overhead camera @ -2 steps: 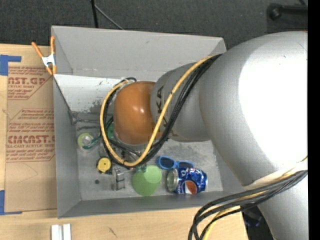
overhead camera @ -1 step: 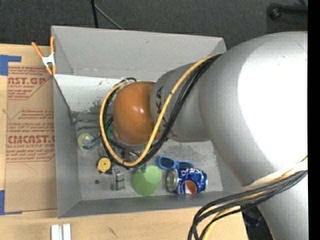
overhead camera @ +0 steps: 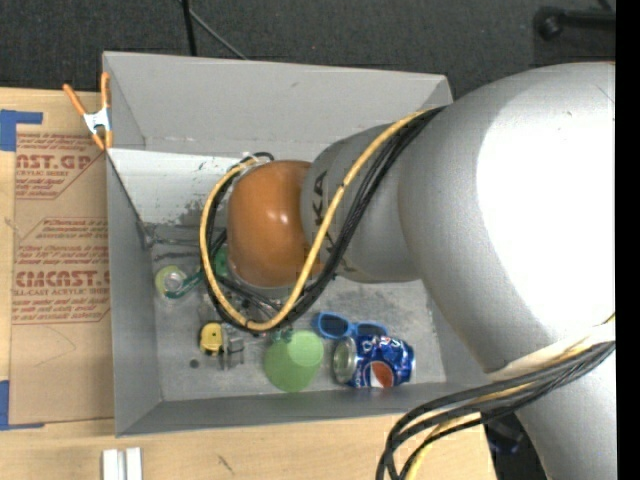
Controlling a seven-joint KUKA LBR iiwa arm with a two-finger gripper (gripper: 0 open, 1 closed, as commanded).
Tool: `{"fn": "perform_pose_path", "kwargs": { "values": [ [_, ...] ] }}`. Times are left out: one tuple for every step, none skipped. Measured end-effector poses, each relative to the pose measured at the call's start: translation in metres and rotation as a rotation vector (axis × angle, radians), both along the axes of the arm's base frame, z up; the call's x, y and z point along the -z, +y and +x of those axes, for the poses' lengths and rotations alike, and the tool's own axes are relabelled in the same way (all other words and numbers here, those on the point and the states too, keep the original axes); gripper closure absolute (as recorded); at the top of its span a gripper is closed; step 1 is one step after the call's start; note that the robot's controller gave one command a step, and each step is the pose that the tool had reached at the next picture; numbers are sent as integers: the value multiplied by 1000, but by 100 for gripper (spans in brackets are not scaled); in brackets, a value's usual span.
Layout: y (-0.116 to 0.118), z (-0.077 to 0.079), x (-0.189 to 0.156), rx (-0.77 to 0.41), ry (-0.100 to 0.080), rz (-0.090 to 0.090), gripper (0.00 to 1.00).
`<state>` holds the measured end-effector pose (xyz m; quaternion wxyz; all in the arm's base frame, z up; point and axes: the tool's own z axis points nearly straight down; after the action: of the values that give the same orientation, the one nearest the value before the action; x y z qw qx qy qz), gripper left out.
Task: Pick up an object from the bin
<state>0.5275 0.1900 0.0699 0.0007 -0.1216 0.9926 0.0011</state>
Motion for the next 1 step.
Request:
{"fn": "perform_pose_path", "kwargs": {
  "values": [
    [1, 2, -67, 0, -6, 1, 100]
  ]
}}
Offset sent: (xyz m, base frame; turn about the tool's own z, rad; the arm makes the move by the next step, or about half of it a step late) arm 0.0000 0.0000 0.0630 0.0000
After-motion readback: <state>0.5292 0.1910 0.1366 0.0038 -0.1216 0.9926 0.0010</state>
